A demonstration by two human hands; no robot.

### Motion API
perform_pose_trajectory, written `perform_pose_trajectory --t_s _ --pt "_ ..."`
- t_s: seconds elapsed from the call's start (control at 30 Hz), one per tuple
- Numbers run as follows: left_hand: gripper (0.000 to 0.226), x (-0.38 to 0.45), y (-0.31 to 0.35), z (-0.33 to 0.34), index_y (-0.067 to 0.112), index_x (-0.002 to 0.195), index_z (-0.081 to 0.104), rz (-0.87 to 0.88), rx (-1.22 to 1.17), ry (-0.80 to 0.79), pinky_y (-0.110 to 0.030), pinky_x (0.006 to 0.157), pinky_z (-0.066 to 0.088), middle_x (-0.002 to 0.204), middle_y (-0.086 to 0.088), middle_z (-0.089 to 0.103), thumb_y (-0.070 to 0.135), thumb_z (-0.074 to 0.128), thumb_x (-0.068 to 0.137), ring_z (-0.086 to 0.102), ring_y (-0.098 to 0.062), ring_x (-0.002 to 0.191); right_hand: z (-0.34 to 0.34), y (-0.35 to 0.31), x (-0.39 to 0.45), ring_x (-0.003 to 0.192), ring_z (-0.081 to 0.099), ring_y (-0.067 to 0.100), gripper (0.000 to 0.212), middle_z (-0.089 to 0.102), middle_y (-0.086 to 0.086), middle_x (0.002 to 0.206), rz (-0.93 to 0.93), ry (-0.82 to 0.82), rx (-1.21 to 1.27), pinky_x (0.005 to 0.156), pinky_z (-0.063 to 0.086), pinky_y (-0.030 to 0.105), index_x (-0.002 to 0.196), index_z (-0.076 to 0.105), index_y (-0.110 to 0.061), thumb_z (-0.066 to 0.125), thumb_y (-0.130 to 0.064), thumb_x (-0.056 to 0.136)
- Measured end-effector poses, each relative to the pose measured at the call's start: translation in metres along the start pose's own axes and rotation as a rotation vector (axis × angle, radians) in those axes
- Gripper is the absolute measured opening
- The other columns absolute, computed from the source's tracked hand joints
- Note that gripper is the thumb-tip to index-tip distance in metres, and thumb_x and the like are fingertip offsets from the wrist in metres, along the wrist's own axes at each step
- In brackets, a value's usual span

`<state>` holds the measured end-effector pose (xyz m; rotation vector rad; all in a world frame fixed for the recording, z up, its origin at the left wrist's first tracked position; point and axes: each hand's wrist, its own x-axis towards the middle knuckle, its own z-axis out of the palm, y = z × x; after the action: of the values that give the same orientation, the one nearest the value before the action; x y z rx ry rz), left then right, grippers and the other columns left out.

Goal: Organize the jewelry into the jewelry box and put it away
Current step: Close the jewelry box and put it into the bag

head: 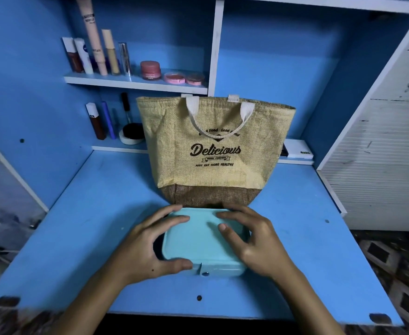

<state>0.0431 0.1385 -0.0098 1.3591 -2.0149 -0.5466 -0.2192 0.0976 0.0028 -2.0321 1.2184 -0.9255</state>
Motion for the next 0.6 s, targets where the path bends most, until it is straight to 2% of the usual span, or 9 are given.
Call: perform_pose_trajectory --t_s 0.1,0.2,0.3,0.37,0.43,0.53,0.6 --pt "0.074 0.008 0.002 -0.006 0.049 0.127 0.055 -0.04 -0.019 -0.02 -0.023 0.105 0.038 0.147 0.032 0.039 0.082 0.068 0.062 0.041 0.008 0.133 -0.004 -0.006 0.006 0.117 0.054 -0.01 0.038 0.067 -0.013 0.123 -0.062 0.034 -0.04 0.097 0.038 0.008 0.108 0.076 -0.024 0.055 -0.052 0.091" --pt "0.075 0.02 0.007 -0.012 0.044 0.124 0.061 -0.097 -0.078 -0.029 -0.016 0.102 0.04 0.138 0.031 0.048 0.087 0.061 0.062 0.046 0.011 0.126 -0.011 -0.014 0.013 0.108 0.061 -0.005 0.038 0.07 -0.015 0.113 -0.138 0.06 -0.075 0.092 0.046 0.016 0.105 0.076 -0.021 0.053 -0.049 0.095" --pt "0.072 0.036 0.015 -0.017 0.038 0.113 0.069 -0.164 -0.138 0.008 -0.009 0.086 0.043 0.114 0.03 0.064 0.088 0.056 0.063 0.057 0.009 0.109 -0.012 -0.021 0.016 0.104 0.065 0.003 0.043 0.07 -0.015 0.111 -0.199 0.053 -0.189 0.084 0.054 0.03 0.108 0.073 -0.023 0.049 -0.056 0.096" --pt "0.057 0.047 0.018 -0.019 0.043 0.101 0.072 -0.243 -0.155 0.02 -0.014 0.077 0.046 0.097 0.028 0.069 0.081 0.053 0.064 0.063 0.004 0.096 -0.012 -0.025 0.018 0.102 0.065 0.008 0.051 0.069 -0.015 0.111 -0.259 0.056 -0.313 0.079 0.056 0.032 0.114 0.07 -0.025 0.047 -0.065 0.093" --pt "0.046 0.055 0.019 -0.022 0.048 0.092 0.07 -0.284 -0.171 0.011 -0.018 0.076 0.046 0.09 0.026 0.069 0.079 0.047 0.067 0.063 0.004 0.091 -0.011 -0.027 0.021 0.101 0.063 0.011 0.062 0.068 -0.014 0.113 -0.331 0.076 -0.433 0.078 0.054 0.028 0.12 0.068 -0.025 0.052 -0.074 0.085" --pt "0.049 0.062 0.019 -0.025 0.043 0.085 0.07 -0.309 -0.183 -0.003 -0.023 0.068 0.042 0.077 0.02 0.068 0.08 0.043 0.068 0.06 0.002 0.078 -0.012 -0.026 0.027 0.107 0.06 0.012 0.077 0.064 -0.018 0.123 -0.355 0.037 -0.502 0.085 0.051 0.028 0.131 0.062 -0.031 0.062 -0.08 0.071" --pt "0.052 0.064 0.019 -0.025 0.037 0.078 0.069 -0.321 -0.193 -0.004 -0.024 0.065 0.039 0.069 0.016 0.063 0.081 0.042 0.069 0.056 0.0 0.07 -0.01 -0.022 0.03 0.104 0.059 0.012 0.081 0.062 -0.019 0.121 -0.352 0.028 -0.529 0.084 0.052 0.028 0.132 0.06 -0.033 0.068 -0.078 0.066"
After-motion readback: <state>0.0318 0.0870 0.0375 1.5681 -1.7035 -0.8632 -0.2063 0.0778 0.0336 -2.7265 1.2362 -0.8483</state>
